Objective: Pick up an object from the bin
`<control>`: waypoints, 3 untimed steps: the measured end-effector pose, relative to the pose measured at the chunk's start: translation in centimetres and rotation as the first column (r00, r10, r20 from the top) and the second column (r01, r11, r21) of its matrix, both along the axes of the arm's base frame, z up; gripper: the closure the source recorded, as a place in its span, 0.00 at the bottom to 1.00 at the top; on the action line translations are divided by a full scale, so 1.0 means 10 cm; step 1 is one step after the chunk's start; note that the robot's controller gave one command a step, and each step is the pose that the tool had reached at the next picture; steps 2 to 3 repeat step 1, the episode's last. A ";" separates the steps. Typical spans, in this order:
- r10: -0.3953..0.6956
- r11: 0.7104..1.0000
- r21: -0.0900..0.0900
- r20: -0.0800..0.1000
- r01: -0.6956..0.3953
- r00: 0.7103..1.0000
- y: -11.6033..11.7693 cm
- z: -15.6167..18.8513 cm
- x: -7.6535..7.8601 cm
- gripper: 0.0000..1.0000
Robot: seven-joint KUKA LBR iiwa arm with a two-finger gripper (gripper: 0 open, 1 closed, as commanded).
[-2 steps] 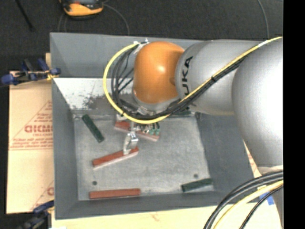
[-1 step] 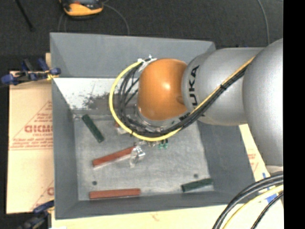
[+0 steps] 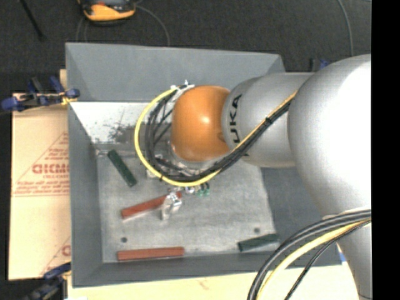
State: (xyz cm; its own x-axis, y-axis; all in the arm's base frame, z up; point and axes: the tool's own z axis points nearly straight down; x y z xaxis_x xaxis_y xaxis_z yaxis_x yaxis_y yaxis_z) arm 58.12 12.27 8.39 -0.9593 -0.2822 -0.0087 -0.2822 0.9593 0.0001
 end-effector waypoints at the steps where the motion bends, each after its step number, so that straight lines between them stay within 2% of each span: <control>1: 0.009 1.000 -0.002 -0.007 -0.009 1.000 0.00 -0.01 -0.01 1.00; 3: 0.009 1.000 -0.002 -0.007 -0.009 1.000 0.00 -0.01 -0.01 1.00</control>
Offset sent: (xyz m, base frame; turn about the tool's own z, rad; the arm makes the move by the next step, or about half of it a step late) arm 0.0000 0.0000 0.0000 0.0000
